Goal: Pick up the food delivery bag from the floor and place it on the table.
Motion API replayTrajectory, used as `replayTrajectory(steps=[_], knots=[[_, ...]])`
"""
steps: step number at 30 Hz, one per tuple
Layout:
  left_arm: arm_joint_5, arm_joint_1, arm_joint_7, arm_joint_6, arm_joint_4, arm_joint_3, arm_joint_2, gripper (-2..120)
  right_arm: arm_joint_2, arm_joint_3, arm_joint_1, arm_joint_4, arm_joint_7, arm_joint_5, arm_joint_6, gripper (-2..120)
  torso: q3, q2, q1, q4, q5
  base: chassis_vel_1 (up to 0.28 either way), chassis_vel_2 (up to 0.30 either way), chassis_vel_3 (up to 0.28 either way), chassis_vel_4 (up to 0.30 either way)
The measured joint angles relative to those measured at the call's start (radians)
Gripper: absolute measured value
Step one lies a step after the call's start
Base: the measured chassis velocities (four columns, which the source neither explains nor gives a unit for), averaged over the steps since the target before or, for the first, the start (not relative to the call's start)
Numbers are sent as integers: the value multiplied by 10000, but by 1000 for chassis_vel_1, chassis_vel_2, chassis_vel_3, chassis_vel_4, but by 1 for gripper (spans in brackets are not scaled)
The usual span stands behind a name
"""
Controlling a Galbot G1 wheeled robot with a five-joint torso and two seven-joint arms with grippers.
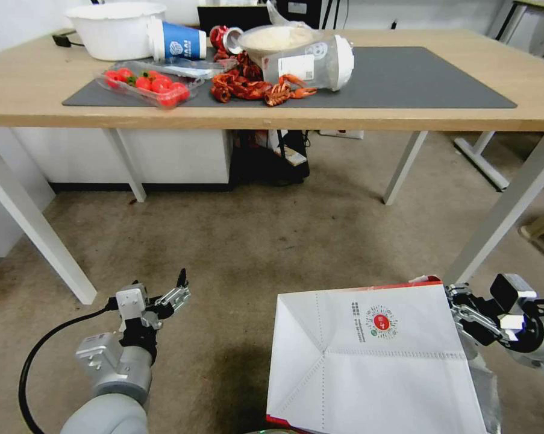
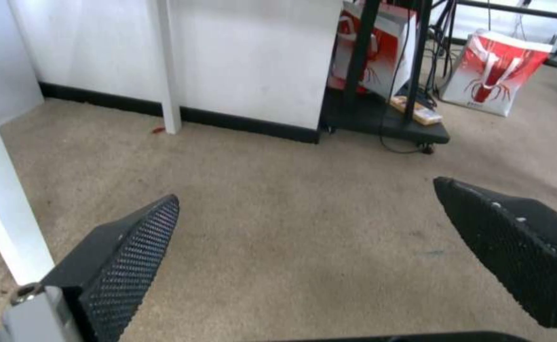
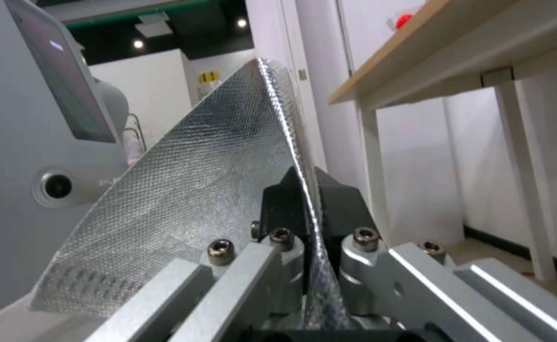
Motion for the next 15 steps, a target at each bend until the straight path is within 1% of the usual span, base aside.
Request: replayTrajectory(steps=[6, 8, 9, 10, 12, 13, 15], knots=[[-4, 3, -4, -198, 27, -4, 32, 100, 89, -67, -16, 161, -60, 33, -59, 0, 18, 29, 0, 0, 1, 0, 0, 0, 0], [-6, 11, -18, -218, 47, 7, 40, 100, 116, -89, -25, 194, -51, 156, -88, 0, 86, 108, 5, 0, 0, 0, 0, 0, 0], [-5, 12, -32, -219, 59, 19, 40, 100, 123, -98, -27, 198, -30, 255, -112, 0, 167, 187, 5, 0, 1, 0, 0, 0, 0], [-5, 12, -32, -219, 59, 19, 40, 100, 123, -98, -27, 198, -30, 255, -112, 0, 167, 187, 5, 0, 1, 0, 0, 0, 0], [-5, -1, -57, -219, 84, 23, 41, 100, 121, -98, -23, 198, -25, 276, -118, 0, 276, 293, 6, 0, 1, 0, 0, 0, 0], [-5, -1, -57, -219, 84, 23, 41, 100, 121, -98, -23, 198, -25, 276, -118, 0, 276, 293, 6, 0, 1, 0, 0, 0, 0], [-8, -25, -84, -219, 92, 21, 50, 100, 120, -98, -20, 187, -25, 276, -119, 0, 421, 436, 6, 0, 0, 0, 0, 0, 0]])
